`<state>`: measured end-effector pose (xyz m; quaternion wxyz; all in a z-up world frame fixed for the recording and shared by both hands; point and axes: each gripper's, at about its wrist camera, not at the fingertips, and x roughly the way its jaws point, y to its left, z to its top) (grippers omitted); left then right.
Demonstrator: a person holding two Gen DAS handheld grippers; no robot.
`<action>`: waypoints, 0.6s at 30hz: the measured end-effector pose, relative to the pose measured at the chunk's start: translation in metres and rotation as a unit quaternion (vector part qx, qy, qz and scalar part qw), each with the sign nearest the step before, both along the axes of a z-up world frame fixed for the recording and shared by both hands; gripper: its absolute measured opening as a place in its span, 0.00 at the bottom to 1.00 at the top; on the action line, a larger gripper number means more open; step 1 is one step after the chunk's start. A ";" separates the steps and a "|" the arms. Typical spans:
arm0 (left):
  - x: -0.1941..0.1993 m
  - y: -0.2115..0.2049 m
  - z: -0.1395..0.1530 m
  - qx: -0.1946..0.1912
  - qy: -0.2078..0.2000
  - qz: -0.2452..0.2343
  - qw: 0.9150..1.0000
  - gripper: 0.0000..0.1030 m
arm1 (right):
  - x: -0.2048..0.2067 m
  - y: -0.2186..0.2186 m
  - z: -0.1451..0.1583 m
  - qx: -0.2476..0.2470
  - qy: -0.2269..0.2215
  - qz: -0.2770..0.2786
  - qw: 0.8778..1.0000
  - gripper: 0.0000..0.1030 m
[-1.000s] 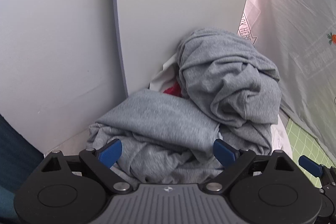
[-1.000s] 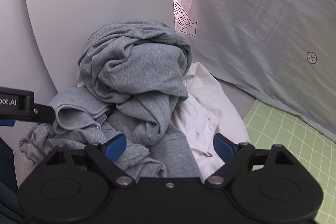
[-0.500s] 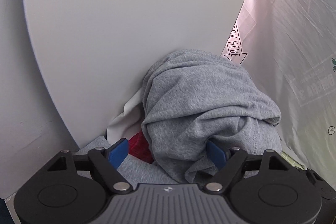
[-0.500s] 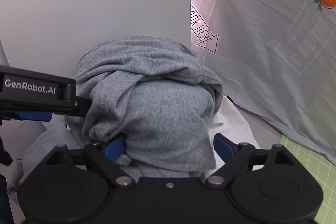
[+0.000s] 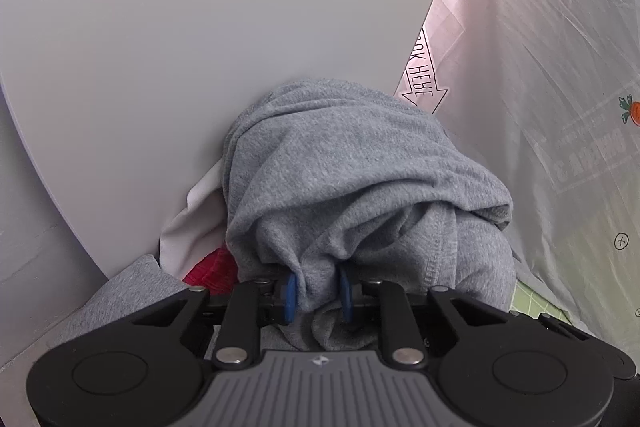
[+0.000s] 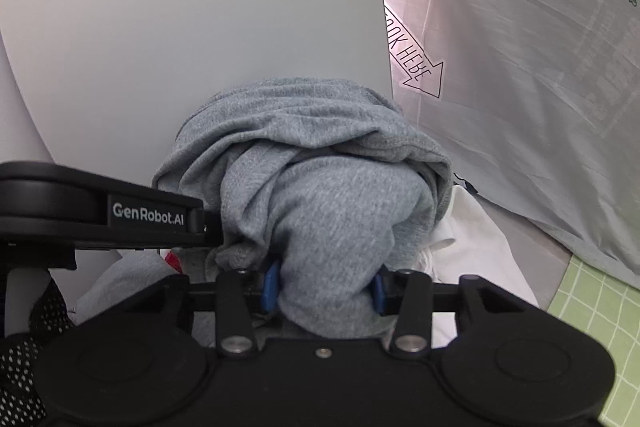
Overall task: Fold clothes
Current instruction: 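Close both grippers on the grey hoodie and lift it from the pile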
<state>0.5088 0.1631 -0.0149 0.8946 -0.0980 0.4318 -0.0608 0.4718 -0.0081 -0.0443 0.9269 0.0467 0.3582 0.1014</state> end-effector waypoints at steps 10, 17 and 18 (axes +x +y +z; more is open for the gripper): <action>-0.037 -0.019 0.028 0.003 -0.031 -0.024 0.999 0.16 | -0.047 -0.024 0.021 0.034 -0.040 -0.042 0.998 0.25; -0.073 -0.050 0.048 -0.001 -0.050 -0.059 0.997 0.16 | -0.096 -0.055 0.038 0.029 -0.073 -0.077 0.994 0.24; -0.080 -0.058 0.051 -0.001 -0.053 -0.067 0.996 0.16 | -0.104 -0.061 0.040 0.030 -0.076 -0.084 0.993 0.24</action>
